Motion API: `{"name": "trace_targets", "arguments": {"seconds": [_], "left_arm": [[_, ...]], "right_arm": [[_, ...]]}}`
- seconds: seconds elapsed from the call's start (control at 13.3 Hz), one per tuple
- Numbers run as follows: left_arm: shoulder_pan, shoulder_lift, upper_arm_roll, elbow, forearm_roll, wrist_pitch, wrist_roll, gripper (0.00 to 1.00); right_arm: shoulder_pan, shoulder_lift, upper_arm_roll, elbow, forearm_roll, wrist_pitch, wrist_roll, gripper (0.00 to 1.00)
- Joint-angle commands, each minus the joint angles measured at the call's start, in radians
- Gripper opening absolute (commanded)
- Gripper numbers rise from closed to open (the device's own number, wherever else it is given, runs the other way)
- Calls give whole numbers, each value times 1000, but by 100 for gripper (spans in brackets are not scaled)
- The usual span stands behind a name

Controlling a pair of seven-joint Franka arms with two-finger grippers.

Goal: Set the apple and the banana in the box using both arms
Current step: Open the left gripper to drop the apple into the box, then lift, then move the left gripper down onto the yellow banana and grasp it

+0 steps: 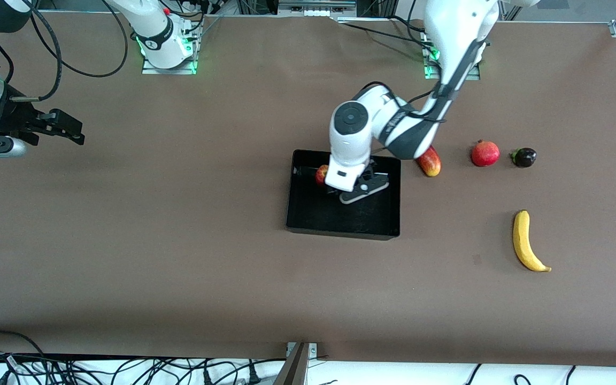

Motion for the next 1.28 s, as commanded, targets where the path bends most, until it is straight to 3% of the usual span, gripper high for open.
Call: {"name": "trace_targets", "arguments": {"seconds": [0.0,0.15,0.23,0.6,0.75,1.05,1.13,1.2], "left_arm": [[139,-61,-9,4,-51,-161,259,100],[260,-60,1,2,-41,-168,472,100],[312,-54,39,4,-36,-160,607,100],[573,24,98,1,-33,53,1227,100],[656,66,84,2,22,117,1353,100],[710,153,87,-1,45,241,1447,100],[710,168,87,-4,49,269,1443,94],[711,176,86,-8,50,291,1434,71]], "right_arm": [[-16,14,7,29,-5,-15,3,100],[-16,14,7,29,-5,-14,3,100],[-15,14,7,29,-5,-14,3,100],[-16,14,7,29,-5,-9,5,100],[-18,14,7,29,-5,-9,3,100],[-16,14,7,29,-2,9,5,100],[-15,14,7,29,-2,12,5,100],[-15,14,7,29,-2,12,5,100]]}}
